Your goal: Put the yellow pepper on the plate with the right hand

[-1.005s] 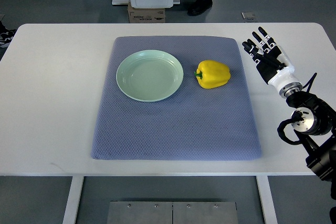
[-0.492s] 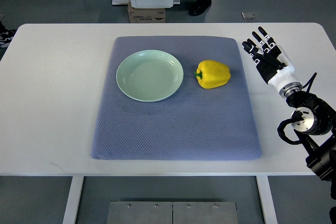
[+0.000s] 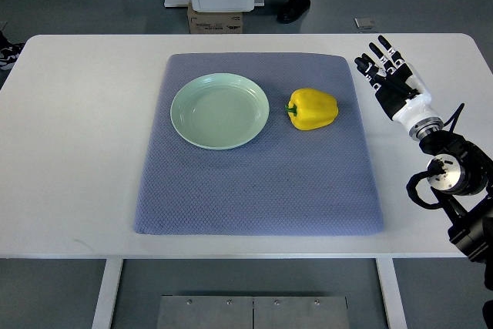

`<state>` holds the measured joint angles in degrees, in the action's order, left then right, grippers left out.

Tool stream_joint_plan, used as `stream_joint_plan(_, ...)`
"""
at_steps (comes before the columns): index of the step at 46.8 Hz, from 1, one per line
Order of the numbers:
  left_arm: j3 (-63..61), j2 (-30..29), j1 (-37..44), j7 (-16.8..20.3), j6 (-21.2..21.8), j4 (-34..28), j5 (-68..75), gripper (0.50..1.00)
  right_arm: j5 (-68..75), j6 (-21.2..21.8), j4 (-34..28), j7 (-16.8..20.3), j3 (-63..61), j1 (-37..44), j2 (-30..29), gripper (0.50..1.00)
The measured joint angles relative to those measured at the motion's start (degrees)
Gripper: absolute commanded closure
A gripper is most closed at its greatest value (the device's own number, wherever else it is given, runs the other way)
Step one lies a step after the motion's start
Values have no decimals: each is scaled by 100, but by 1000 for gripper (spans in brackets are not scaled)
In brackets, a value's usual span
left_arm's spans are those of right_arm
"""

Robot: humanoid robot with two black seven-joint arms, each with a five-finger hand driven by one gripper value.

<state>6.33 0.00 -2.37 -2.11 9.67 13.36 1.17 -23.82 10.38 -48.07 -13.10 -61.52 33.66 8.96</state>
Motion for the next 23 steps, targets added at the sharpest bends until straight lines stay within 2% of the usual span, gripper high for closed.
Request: stream_joint_plan(23, 0, 0, 0, 0, 0, 0, 1, 500, 0, 0, 212, 9, -36, 16, 18, 500)
